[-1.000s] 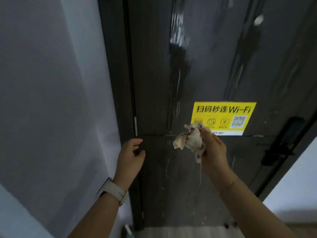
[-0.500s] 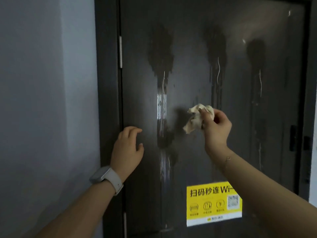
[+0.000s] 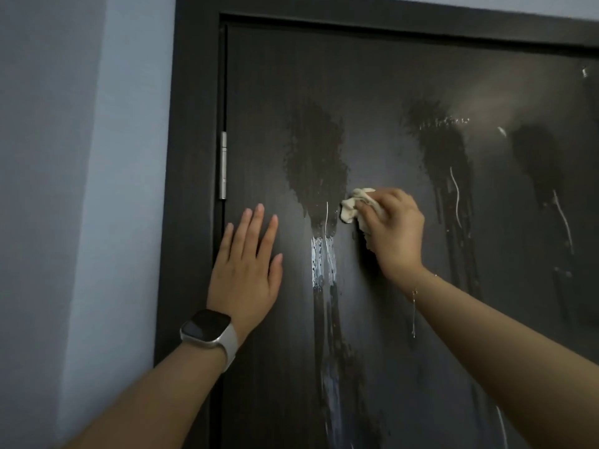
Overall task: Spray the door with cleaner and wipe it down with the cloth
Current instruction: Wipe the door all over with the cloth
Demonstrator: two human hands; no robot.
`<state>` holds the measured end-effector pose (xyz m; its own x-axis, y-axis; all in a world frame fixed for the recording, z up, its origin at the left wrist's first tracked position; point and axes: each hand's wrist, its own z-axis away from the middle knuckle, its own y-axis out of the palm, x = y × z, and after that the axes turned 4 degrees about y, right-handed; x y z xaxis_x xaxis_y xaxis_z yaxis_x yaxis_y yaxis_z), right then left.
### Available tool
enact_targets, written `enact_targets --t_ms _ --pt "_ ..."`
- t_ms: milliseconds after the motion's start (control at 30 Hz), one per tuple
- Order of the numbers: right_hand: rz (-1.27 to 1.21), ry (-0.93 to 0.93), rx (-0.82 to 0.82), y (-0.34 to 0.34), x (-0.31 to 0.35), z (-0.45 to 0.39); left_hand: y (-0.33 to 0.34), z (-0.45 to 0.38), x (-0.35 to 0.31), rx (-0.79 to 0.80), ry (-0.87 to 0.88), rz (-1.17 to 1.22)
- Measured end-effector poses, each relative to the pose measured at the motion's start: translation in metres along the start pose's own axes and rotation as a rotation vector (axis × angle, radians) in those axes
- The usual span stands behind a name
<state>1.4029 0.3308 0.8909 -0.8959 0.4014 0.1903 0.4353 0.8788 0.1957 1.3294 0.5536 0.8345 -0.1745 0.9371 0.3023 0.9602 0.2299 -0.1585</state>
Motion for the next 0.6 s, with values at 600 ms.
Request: enact_targets --t_ms 600 --pt "0.081 -0.315 0.096 0.021 0.012 -0.019 0.007 -0.001 -0.003 -0.152 -0.001 -0.003"
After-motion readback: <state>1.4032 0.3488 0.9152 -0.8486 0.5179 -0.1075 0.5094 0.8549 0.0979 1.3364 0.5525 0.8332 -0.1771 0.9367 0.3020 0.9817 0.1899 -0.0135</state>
